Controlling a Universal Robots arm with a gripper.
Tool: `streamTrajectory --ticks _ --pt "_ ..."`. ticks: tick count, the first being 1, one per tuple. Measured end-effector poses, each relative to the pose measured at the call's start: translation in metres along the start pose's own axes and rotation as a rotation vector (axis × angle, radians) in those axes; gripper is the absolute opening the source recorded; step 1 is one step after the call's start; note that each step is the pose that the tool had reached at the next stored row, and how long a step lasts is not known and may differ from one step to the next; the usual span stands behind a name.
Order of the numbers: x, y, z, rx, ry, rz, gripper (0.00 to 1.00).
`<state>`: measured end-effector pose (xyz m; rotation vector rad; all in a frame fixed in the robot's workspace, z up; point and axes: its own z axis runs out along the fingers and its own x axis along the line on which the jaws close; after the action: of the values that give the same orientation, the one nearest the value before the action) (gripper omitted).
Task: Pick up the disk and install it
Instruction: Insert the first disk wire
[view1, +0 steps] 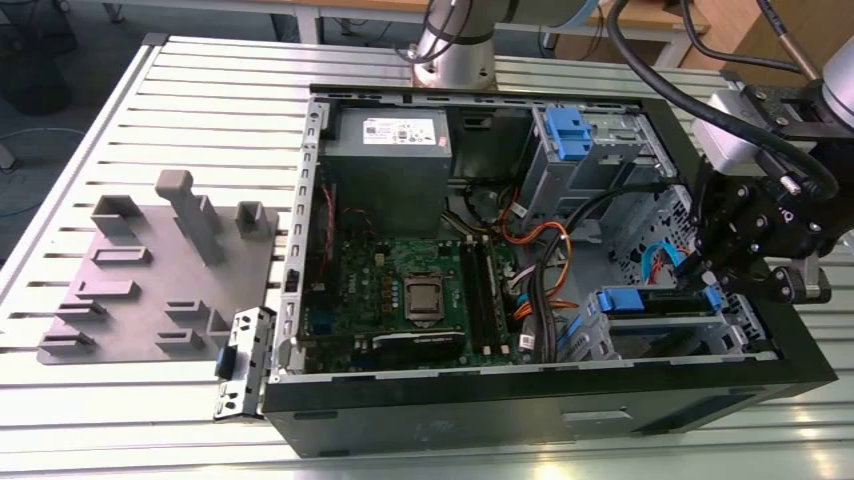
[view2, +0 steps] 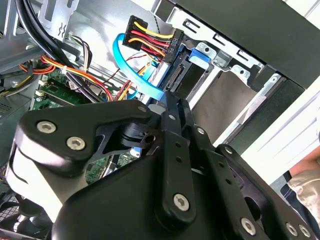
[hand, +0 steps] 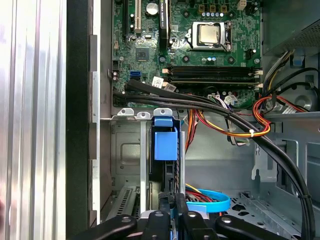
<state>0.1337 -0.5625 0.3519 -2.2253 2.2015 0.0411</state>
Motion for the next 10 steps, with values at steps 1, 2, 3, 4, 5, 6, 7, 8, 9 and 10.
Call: streamTrajectory --ticks 1,2,3,4,5,6,7,8,9,10 --pt "0.0000 0.0000 0.0000 0.0000 0.0001 0.000 0.16" --pt "0.0000 0.0000 0.0000 0.0000 0.0000 0.000 0.16" --pt "0.0000 0.0000 0.0000 0.0000 0.0000 0.000 0.16" --pt "0.0000 0.0000 0.0000 0.0000 0.0001 0.000 0.16" --pt "0.0000 0.0001 0.0000 0.0001 0.0000 0.000 0.16" --pt "0.0000 0.0010 0.0003 0.0005 -0.0004 0.000 0.16" --pt "0.0000 0.0024 0.0005 0.0011 -0.0002 0.000 0.16" --pt "0.0000 0.0044 0.0008 0.0020 0.0001 0.000 0.16" --pt "0.0000 0.0060 0.0016 0.0030 -0.0001 -0.001 0.16" --pt "0.0000 0.0069 0.0028 0.0039 -0.0001 -0.001 0.16"
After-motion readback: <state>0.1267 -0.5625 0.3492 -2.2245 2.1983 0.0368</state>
